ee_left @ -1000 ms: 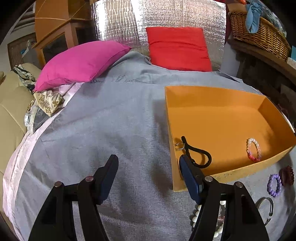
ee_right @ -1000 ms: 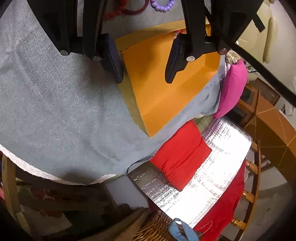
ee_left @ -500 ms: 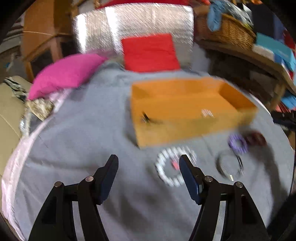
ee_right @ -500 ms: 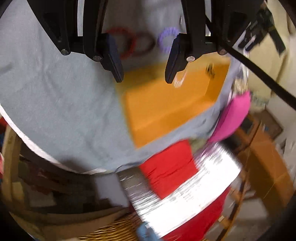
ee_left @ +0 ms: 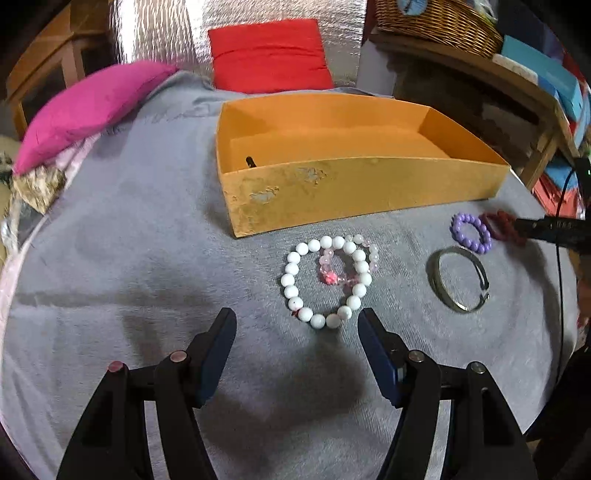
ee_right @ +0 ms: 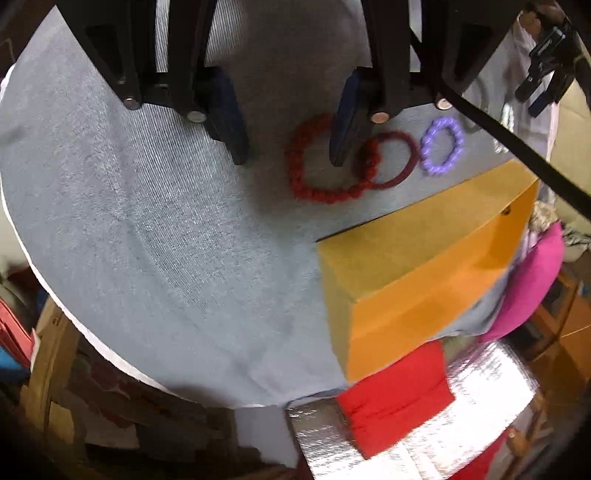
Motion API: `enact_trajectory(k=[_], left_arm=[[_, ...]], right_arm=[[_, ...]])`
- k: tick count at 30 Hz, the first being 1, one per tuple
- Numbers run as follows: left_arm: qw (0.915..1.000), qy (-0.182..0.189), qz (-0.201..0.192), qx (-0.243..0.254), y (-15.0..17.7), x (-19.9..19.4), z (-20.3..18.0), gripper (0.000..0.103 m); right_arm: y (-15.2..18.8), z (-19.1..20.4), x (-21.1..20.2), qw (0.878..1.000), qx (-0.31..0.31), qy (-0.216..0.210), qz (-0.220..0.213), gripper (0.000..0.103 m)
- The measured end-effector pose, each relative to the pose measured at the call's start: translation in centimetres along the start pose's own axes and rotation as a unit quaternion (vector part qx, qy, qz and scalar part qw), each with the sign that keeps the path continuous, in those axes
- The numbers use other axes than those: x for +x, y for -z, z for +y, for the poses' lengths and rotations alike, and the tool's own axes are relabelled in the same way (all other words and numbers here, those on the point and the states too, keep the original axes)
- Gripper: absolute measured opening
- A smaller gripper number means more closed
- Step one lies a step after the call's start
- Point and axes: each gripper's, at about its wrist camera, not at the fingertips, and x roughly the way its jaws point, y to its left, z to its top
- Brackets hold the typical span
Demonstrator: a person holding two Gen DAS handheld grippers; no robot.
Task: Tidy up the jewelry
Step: 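Grasp white bead bracelet with left tool while right tool grasps red bead bracelet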
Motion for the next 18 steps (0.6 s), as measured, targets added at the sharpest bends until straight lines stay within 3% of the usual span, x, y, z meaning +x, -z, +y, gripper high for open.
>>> enact_trajectory(k=[2, 3, 6, 9, 14, 18], left_arm=[[0.9999, 0.013, 0.007, -0.005, -0.2, 0.4, 0.2, 0.069], [0.9998, 0.019, 0.009, -0.006, -0.1, 0.4, 0.0, 0.069], [0.9994, 0.031, 0.015, -0.007, -0.5, 1.2, -0.3, 0.069], [0.9990, 0.035, 0.025, -0.012, -1.1, 2.3, -0.4, 0.069], [0.9990, 0.039, 0.014, -0.017, -1.5, 3.2, -0.7, 0.068], [0.9993, 0.034, 0.005, -0.017, -1.8, 3.4, -0.9, 0.037]], right_arm=[[-0.2, 1.0, 0.4, 1.000, -0.028, 0.014, 0.000, 0.035], [-0.1, 1.5, 0.7, 0.999, -0.045, 0.027, 0.001, 0.023], [0.4, 3.1, 0.8, 0.994, -0.092, 0.057, -0.009, 0.010], [0.6, 3.8, 0.8, 0.992, -0.099, 0.070, -0.017, 0.010], [0.2, 4.0, -0.4, 0.995, -0.081, 0.045, -0.043, 0.010], [0.0, 3.5, -1.6, 0.996, -0.062, 0.018, -0.059, 0.010]])
